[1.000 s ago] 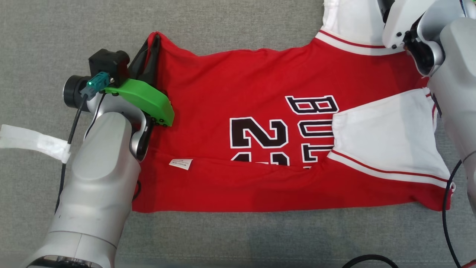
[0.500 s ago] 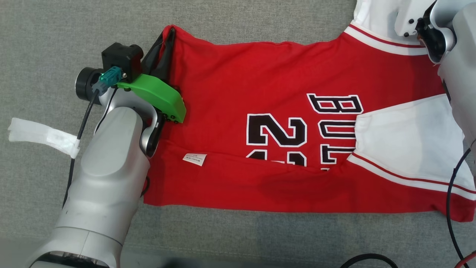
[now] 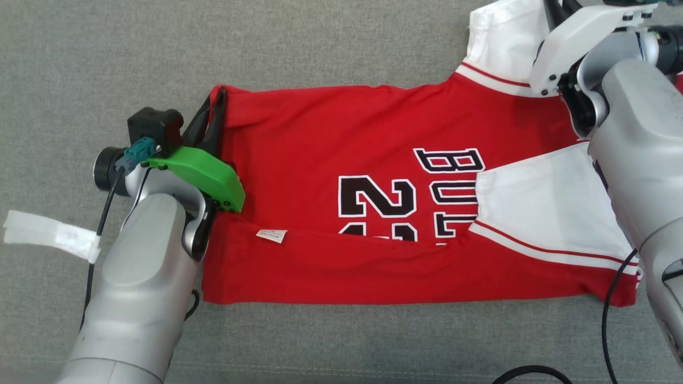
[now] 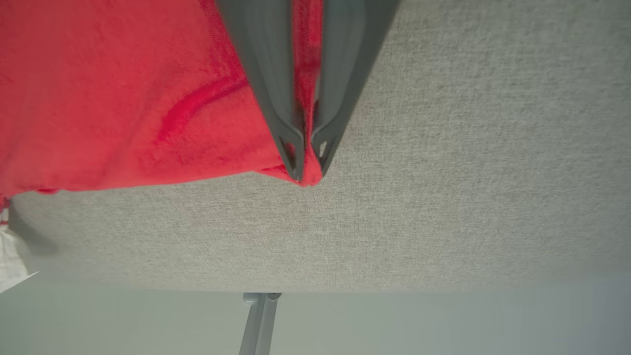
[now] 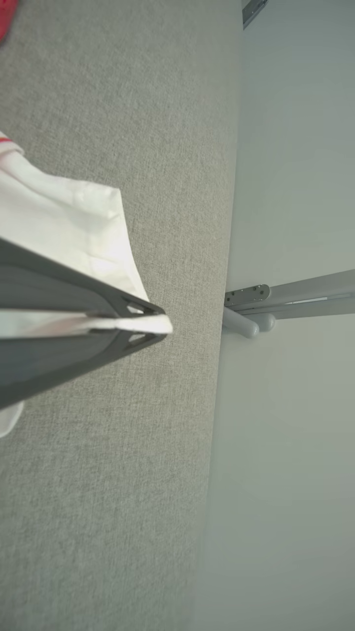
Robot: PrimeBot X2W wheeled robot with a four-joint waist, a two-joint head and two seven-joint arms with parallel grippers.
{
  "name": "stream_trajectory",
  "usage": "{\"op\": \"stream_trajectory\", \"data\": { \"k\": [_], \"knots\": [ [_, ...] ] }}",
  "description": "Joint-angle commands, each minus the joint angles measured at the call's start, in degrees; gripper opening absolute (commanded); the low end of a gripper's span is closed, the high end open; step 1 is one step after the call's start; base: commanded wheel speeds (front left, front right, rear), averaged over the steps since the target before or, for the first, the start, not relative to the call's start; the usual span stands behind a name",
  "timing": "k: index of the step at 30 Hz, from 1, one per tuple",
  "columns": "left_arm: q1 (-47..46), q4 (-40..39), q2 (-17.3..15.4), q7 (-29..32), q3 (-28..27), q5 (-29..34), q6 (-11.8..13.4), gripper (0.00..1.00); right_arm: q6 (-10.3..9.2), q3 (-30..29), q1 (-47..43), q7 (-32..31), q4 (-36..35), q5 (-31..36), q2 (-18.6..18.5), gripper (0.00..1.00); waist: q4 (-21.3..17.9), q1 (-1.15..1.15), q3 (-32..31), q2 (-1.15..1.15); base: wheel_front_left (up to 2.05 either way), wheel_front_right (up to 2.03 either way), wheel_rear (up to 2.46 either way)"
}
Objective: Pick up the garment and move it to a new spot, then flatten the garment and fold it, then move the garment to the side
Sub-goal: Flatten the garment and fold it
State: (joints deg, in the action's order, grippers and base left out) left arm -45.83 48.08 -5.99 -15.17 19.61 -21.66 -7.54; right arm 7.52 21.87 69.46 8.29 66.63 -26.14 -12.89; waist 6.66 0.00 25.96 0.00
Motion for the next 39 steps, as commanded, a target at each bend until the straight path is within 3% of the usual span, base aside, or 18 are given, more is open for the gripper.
{"op": "stream_trajectory", "data": {
  "k": [1, 15, 23, 39],
  "knots": [
    [1.38, 0.19, -0.67, 0.06, -0.43, -0.4, 0.11, 0.0, -0.07, 0.36, -1.82, 1.21, -1.05, -1.41, 0.03, 0.0, -2.7, 0.0, -4.3, 0.0, 0.0, 0.0, 0.0],
    [11.15, -0.33, -2.96, 0.05, -2.86, -2.33, 0.11, 0.0, -0.08, 4.62, -21.56, 6.32, -15.71, -15.06, -4.37, 0.0, -8.19, 0.0, -15.09, 0.0, 0.0, 0.0, 0.0],
    [17.43, -0.56, -3.22, 0.05, -5.27, -2.79, 0.11, 0.0, -0.06, 5.68, -32.3, 6.74, -22.46, -20.38, -4.41, 0.0, -10.14, 0.0, -18.63, 0.0, 0.0, 0.0, 0.0],
    [28.01, 0.65, -0.89, 0.05, -9.46, -4.1, 0.11, 0.0, -0.05, 3.5, -45.89, 6.9, -26.15, -24.24, -3.54, 0.0, -10.66, 0.0, -21.13, 0.0, 0.0, 0.0, 0.0]
  ]
}}
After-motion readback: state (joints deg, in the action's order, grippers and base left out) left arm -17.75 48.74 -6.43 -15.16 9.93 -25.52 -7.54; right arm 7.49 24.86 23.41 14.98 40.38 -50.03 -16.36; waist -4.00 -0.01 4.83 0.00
